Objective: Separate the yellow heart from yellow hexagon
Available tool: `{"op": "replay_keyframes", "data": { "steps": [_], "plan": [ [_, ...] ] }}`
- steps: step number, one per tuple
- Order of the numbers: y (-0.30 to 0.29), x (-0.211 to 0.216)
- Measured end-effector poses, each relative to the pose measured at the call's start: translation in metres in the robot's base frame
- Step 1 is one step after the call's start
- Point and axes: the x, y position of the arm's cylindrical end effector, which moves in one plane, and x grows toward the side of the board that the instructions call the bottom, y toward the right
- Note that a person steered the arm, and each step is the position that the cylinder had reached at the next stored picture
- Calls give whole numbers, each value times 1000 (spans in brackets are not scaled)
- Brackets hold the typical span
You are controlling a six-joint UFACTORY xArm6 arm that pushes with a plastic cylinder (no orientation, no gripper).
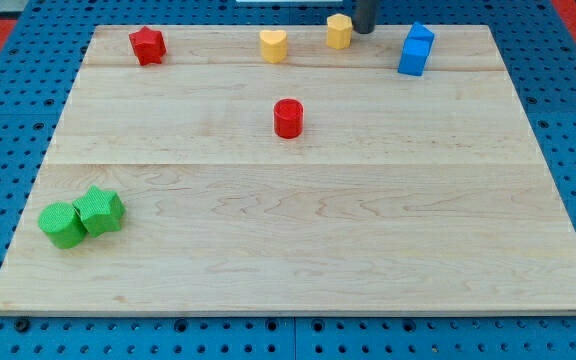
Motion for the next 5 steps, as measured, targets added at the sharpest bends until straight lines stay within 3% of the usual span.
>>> {"op": "replay_keyframes", "data": {
  "steps": [1,3,4,5],
  "plan": [
    [-74,2],
    [-65,35],
    [-72,110],
    [-163,125]
  ]
}}
